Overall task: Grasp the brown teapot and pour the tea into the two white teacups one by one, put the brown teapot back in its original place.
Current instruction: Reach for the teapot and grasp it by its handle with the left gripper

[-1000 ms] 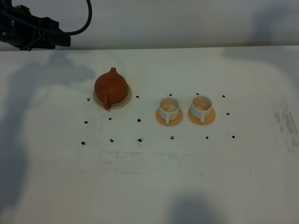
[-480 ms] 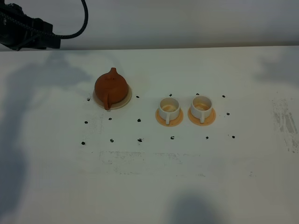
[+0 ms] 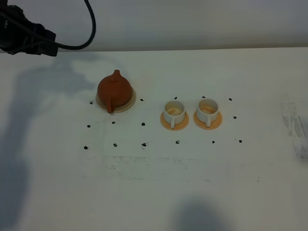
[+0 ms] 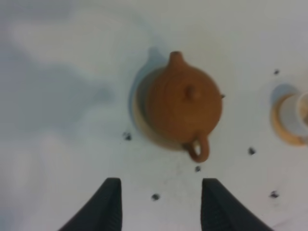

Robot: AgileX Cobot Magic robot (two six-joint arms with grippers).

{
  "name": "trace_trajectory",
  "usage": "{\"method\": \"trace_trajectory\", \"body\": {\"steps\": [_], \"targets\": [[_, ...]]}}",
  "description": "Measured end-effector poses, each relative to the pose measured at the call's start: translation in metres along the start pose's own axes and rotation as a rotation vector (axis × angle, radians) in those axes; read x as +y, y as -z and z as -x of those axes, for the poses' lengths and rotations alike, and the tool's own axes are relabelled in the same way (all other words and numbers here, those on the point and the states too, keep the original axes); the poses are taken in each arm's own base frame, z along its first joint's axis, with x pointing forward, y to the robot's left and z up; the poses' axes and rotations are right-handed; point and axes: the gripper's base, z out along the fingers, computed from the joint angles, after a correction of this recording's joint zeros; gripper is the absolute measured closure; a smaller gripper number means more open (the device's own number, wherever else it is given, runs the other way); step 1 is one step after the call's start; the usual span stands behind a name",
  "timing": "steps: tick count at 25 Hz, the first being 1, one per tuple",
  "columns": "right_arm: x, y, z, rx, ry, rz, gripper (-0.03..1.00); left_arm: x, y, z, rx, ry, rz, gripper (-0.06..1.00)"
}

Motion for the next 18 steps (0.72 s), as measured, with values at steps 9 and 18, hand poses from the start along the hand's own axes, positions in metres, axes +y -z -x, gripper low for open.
{"method": "trace_trajectory", "body": {"steps": [9,18], "targets": [[0.011,0.024,-0.100,-0.023,-0.018,-0.016,0.48,-0.029,0.009,0.000,0.064,-0.087,0.179,0.58],[0.019,0.023,-0.172,-0.030,-0.048,-0.015,0.48,-0.035,0.026,-0.001,0.049,-0.086,0.190,0.58]]}}
